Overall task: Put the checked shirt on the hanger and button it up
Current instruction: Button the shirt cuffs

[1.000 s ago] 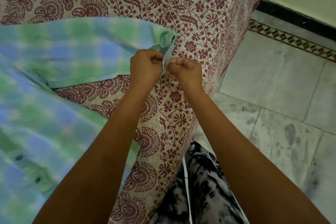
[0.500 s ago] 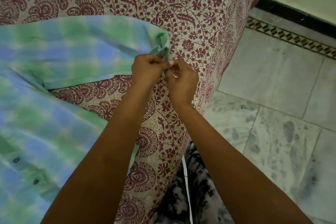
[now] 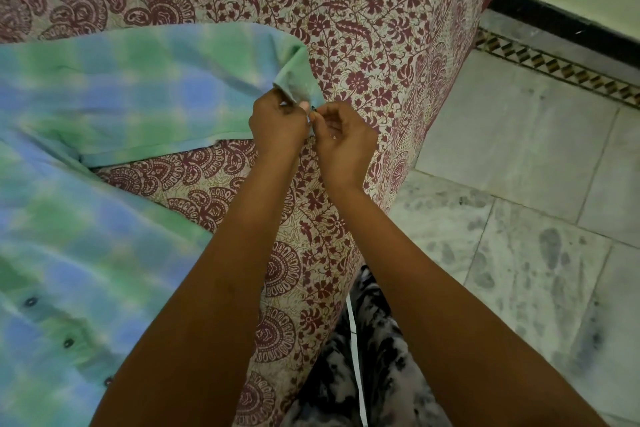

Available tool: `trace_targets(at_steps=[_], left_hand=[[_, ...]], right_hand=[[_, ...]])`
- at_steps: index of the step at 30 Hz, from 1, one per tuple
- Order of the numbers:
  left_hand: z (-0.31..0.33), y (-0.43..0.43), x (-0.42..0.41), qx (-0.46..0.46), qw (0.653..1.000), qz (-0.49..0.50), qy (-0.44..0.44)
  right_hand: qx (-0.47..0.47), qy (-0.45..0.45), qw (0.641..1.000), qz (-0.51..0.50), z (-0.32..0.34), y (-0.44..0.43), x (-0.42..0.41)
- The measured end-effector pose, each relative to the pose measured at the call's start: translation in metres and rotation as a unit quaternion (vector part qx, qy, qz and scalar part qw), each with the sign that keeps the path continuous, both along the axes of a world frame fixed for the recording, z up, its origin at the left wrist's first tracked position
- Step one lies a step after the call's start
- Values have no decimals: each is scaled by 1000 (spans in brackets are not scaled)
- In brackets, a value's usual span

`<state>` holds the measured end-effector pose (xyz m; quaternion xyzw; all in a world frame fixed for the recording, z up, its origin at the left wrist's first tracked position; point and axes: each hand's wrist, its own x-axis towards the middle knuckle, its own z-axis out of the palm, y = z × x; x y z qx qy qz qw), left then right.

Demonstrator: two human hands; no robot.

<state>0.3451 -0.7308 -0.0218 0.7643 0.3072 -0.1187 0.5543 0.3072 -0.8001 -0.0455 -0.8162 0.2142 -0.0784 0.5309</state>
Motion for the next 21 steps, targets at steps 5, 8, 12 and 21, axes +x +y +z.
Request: trace_targets(at_steps=[5, 8, 12, 21], left_hand=[[-6, -2, 0, 29, 999, -44, -6], [-6, 5, -2, 62, 991, -114, -45], [-3, 11, -5, 128, 950, -233, -161], [2, 3, 2, 285, 899, -272, -193]], right_hand=[[111, 38, 993, -17, 5, -1, 2], [313, 167, 935, -9, 13, -13, 10], [475, 281, 834, 28, 15, -34, 22], [400, 302, 865, -14, 19, -31, 28]])
